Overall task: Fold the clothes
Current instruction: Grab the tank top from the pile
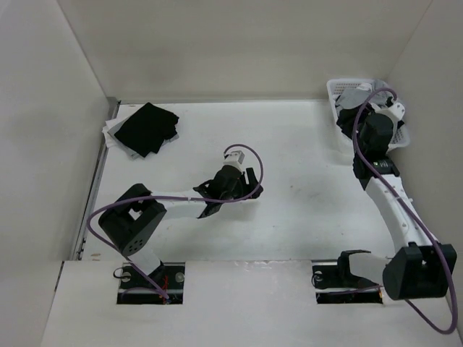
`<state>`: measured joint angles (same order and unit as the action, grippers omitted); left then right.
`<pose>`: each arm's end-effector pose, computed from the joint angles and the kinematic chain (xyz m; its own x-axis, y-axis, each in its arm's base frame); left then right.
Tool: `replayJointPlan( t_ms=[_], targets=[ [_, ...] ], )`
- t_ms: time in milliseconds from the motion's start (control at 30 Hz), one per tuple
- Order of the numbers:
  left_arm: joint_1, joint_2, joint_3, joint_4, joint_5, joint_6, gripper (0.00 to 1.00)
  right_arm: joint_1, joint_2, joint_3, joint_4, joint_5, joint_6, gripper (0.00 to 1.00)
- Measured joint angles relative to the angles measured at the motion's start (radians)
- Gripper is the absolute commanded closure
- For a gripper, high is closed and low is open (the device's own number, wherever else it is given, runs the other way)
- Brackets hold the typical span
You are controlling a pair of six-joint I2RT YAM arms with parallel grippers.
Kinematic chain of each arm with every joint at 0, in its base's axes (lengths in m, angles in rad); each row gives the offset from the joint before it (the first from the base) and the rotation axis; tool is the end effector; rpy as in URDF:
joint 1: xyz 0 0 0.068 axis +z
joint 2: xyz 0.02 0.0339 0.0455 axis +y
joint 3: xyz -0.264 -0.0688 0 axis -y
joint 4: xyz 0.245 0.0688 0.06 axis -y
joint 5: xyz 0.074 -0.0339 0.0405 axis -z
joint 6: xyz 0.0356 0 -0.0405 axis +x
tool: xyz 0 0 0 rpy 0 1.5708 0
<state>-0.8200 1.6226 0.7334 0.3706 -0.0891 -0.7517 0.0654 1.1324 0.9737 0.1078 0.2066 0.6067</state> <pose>0.2272 -0.2389 0.1704 -0.7083 -0.2379 -0.6646 0.2626 0.7852 -0.5609 0.2679 0.0102 0.3675 0.0384 0.5617 -0.8264 0.1443 0.8152 0.5608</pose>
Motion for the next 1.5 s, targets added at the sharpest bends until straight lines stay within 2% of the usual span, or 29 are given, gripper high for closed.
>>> replayJointPlan(
  t_ms=[100, 167, 200, 233, 333, 400, 500, 633, 800, 1100, 1200, 1267, 1300, 1400, 1500],
  targets=[
    [-0.006, 0.003, -0.002, 0.009, 0.035, 0.006, 0.38, -0.043, 0.078, 0.009, -0.034, 0.017, 0.003, 0.59],
    [-0.003, 0.003, -0.009, 0.036, 0.053, 0.010, 0.39, -0.075, 0.133, 0.022, -0.054, 0.027, 0.005, 0.74],
    [-0.002, 0.003, -0.016, 0.053, 0.060, 0.013, 0.39, -0.095, 0.167, 0.037, -0.057, 0.034, 0.008, 0.88],
    [0.000, 0.003, -0.024, 0.064, 0.064, 0.014, 0.39, -0.118, 0.204, 0.057, -0.060, 0.040, 0.006, 0.98],
    [0.002, 0.003, -0.055, 0.107, 0.071, 0.018, 0.40, -0.187, 0.322, 0.143, -0.080, 0.051, 0.018, 1.00],
    [0.003, 0.003, -0.069, 0.124, 0.075, 0.020, 0.40, -0.231, 0.408, 0.212, -0.101, 0.058, 0.018, 0.96],
    [0.016, 0.003, -0.087, 0.150, 0.084, 0.020, 0.40, -0.282, 0.539, 0.309, -0.130, 0.071, 0.009, 0.70],
    [0.044, 0.003, -0.106, 0.181, 0.091, 0.019, 0.40, -0.307, 0.702, 0.424, -0.186, 0.080, -0.020, 0.54],
    [0.064, 0.003, -0.114, 0.198, 0.097, 0.017, 0.40, -0.306, 0.837, 0.492, -0.260, 0.080, -0.044, 0.51],
    [0.072, 0.003, -0.114, 0.227, 0.117, 0.008, 0.40, -0.309, 0.936, 0.628, -0.286, 0.082, -0.056, 0.51],
    [0.076, 0.003, -0.114, 0.232, 0.122, 0.006, 0.40, -0.315, 0.970, 0.682, -0.286, 0.082, -0.063, 0.67],
    [0.081, 0.003, -0.115, 0.233, 0.126, 0.005, 0.40, -0.323, 0.995, 0.709, -0.288, 0.081, -0.066, 0.94],
    [0.085, 0.003, -0.116, 0.233, 0.126, 0.005, 0.40, -0.328, 1.011, 0.721, -0.289, 0.078, -0.063, 1.00],
    [0.093, 0.003, -0.117, 0.233, 0.127, 0.005, 0.40, -0.335, 1.020, 0.709, -0.290, 0.071, -0.052, 1.00],
    [0.099, 0.003, -0.117, 0.235, 0.127, 0.005, 0.41, -0.332, 0.910, 0.550, -0.211, 0.071, -0.032, 1.00]
  ],
)
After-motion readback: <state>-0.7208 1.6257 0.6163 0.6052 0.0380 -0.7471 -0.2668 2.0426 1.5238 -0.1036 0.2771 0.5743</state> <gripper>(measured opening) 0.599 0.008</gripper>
